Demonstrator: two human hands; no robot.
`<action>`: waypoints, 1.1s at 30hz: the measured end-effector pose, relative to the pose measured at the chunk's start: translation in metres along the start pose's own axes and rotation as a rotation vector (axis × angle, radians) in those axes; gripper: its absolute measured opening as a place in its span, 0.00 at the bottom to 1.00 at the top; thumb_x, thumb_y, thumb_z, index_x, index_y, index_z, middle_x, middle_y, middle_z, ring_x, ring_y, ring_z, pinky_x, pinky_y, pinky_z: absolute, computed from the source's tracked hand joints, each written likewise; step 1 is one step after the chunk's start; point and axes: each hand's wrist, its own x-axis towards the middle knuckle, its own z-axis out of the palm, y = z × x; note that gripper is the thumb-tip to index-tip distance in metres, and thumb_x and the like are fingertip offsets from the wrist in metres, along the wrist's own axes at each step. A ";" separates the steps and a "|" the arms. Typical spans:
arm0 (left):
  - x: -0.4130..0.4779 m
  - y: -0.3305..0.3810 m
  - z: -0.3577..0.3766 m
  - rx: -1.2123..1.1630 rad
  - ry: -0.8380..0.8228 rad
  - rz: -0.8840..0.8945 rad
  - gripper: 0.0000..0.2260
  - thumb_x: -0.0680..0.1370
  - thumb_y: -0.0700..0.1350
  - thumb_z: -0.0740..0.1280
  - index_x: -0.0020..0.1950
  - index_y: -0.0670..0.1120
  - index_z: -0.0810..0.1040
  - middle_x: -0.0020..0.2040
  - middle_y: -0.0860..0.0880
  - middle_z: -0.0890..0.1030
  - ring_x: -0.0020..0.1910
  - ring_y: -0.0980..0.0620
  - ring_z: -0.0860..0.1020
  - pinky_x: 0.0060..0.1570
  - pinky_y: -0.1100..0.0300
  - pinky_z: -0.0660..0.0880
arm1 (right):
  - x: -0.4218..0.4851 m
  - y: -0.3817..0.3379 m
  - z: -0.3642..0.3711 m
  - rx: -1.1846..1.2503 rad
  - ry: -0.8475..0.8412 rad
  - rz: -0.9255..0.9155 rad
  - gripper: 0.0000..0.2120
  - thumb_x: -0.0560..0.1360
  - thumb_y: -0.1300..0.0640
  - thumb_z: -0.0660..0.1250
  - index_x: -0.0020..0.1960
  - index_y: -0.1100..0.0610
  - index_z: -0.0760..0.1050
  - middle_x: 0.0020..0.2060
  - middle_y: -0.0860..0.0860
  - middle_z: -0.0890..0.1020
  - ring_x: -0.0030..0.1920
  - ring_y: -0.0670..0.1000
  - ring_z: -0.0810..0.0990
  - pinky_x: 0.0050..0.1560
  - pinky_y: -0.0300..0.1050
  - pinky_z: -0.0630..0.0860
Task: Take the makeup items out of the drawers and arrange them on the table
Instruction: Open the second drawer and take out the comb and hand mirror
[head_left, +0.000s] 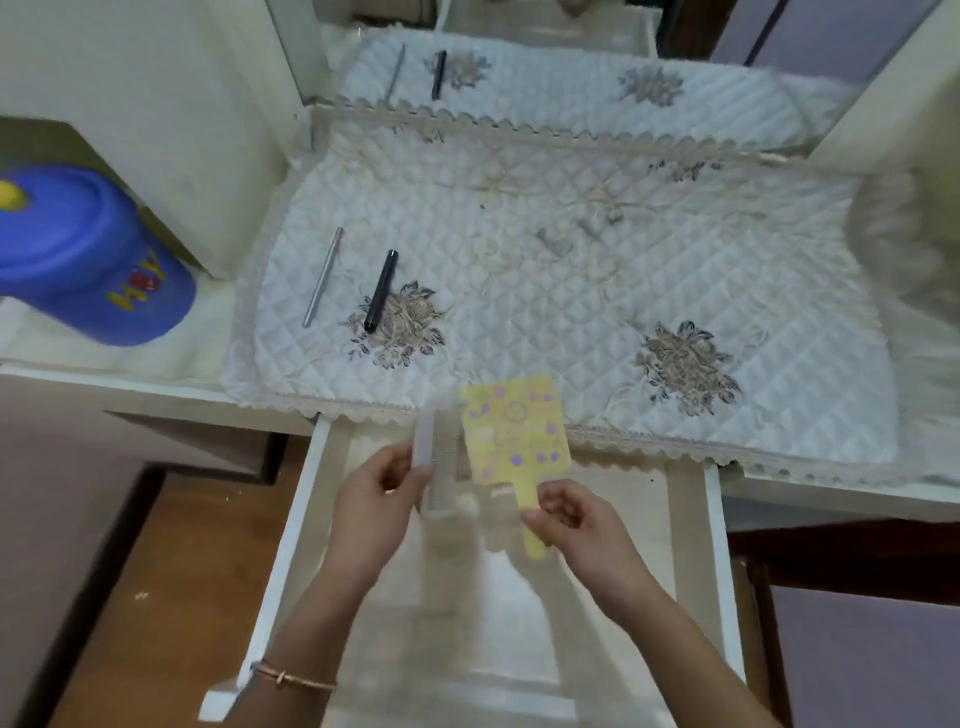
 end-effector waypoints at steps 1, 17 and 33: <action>0.014 0.014 0.000 -0.002 0.020 0.030 0.08 0.75 0.38 0.66 0.48 0.50 0.80 0.39 0.53 0.83 0.40 0.55 0.80 0.44 0.64 0.75 | 0.013 -0.015 0.001 0.021 0.037 -0.037 0.08 0.71 0.66 0.68 0.39 0.54 0.75 0.32 0.49 0.72 0.34 0.44 0.73 0.35 0.33 0.70; 0.182 0.081 0.033 0.469 0.187 0.119 0.08 0.75 0.38 0.63 0.51 0.35 0.78 0.49 0.36 0.81 0.53 0.39 0.77 0.52 0.53 0.71 | 0.174 -0.087 0.008 -0.405 0.344 -0.082 0.14 0.72 0.55 0.67 0.54 0.62 0.73 0.44 0.53 0.76 0.46 0.51 0.75 0.46 0.42 0.69; 0.003 -0.061 0.001 0.639 -0.067 0.481 0.13 0.74 0.45 0.58 0.53 0.44 0.79 0.49 0.46 0.82 0.48 0.55 0.75 0.48 0.61 0.72 | 0.014 0.034 -0.008 -0.866 0.289 -0.446 0.10 0.72 0.57 0.61 0.51 0.55 0.77 0.44 0.50 0.82 0.45 0.52 0.78 0.46 0.44 0.74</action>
